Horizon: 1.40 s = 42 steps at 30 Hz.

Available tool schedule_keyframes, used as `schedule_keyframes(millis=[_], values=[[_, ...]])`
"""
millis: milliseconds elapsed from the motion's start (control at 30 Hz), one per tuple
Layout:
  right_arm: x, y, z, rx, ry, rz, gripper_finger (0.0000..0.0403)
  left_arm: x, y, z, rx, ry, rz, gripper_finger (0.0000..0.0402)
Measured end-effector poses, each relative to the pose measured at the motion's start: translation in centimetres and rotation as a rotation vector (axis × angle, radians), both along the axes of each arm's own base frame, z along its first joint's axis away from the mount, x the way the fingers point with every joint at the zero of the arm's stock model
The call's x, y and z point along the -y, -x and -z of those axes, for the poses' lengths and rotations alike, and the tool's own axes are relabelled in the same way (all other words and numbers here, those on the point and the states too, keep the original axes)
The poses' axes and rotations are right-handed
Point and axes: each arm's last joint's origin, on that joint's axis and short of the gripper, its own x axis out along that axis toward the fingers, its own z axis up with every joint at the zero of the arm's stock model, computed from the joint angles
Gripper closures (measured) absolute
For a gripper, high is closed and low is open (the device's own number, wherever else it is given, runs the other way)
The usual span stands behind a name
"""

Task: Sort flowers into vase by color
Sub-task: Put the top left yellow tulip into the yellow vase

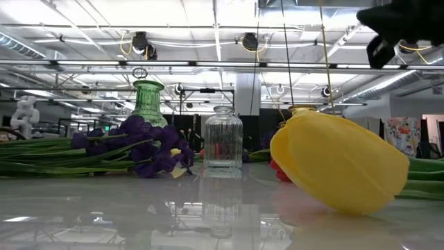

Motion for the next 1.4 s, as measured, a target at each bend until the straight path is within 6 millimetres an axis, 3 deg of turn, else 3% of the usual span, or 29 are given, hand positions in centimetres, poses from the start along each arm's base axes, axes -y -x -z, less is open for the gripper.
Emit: schedule_keyframes(millis=[167,267,567,900,1167,1400], values=[[0.0,-1.0,-3.8,-0.108,0.023,0.038,0.0403,0.0,-0.9,0.7,-0.029,0.019,-0.032,0.0377],[0.0,-2.3,-4.8,-0.161,0.024,0.111,0.0403,-0.1,-1.6,1.3,-0.058,0.038,-0.052,0.0377],[-0.1,-5.8,-3.4,-0.312,0.120,0.263,0.0403,-3.2,-2.5,2.8,-0.180,0.037,-0.221,0.0364],[-0.2,-6.5,-3.0,-0.330,0.094,0.260,0.0403,-9.3,0.3,3.3,-0.310,0.051,-0.512,0.0242],[0.0,-6.5,-3.0,-0.332,0.099,0.271,0.0403,-9.5,1.2,5.9,-0.521,0.271,-0.646,0.0238],[0.4,-6.5,-3.0,-0.337,0.114,0.299,0.0403,-9.4,1.3,8.1,-0.697,0.320,-0.648,0.0238]])
